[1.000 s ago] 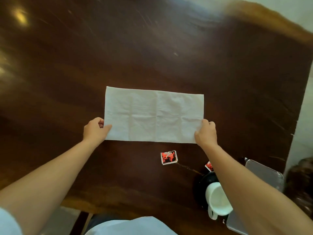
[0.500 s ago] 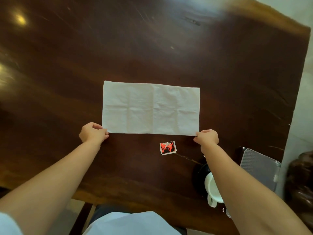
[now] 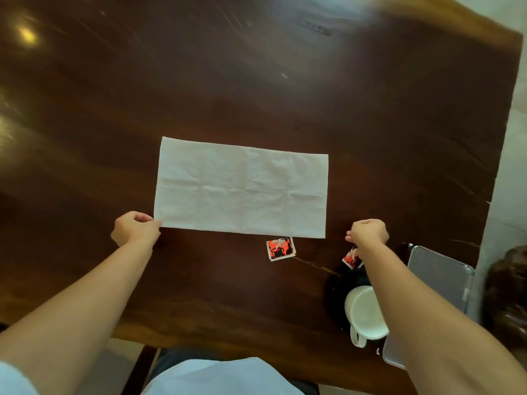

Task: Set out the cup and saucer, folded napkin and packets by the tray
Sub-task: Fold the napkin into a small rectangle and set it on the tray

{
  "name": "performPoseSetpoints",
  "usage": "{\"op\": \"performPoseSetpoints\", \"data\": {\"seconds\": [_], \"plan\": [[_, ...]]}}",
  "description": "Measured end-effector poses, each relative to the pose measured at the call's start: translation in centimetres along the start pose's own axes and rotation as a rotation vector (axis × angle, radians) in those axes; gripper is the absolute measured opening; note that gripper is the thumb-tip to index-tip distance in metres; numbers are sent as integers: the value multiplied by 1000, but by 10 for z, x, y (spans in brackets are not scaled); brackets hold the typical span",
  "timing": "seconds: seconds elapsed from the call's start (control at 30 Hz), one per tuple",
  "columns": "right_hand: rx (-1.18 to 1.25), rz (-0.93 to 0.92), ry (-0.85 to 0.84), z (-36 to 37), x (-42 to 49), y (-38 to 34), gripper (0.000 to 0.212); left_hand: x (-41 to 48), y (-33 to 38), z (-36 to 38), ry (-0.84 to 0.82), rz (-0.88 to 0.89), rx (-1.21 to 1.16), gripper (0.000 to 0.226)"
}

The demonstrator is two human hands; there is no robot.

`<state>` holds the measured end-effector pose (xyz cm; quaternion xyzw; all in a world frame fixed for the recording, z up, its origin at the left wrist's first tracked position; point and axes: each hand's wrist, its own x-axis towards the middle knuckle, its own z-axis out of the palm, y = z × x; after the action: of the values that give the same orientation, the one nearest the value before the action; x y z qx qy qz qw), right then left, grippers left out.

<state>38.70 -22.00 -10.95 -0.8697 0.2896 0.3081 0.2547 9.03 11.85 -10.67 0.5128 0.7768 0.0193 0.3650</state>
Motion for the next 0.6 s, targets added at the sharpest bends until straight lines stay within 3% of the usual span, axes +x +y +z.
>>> {"op": "performPoseSetpoints", "data": {"seconds": [0.1,0.2,0.33,0.5,0.6], "plan": [[-44,-79,62,-3,3,0,12,11,-4,-9,-98,63,75,22],[-160,-197,20,11,-9,0,23,7,-9,-7,-99,187,205,24],[-283,-405,-27,40,-32,-13,17,-3,-6,5,-157,231,276,23],[-334,-396,-40,58,-38,-30,22,-17,10,12,-397,283,528,33],[-319,-425,10,52,-40,-38,35,-17,27,7,-267,333,675,51]]}}
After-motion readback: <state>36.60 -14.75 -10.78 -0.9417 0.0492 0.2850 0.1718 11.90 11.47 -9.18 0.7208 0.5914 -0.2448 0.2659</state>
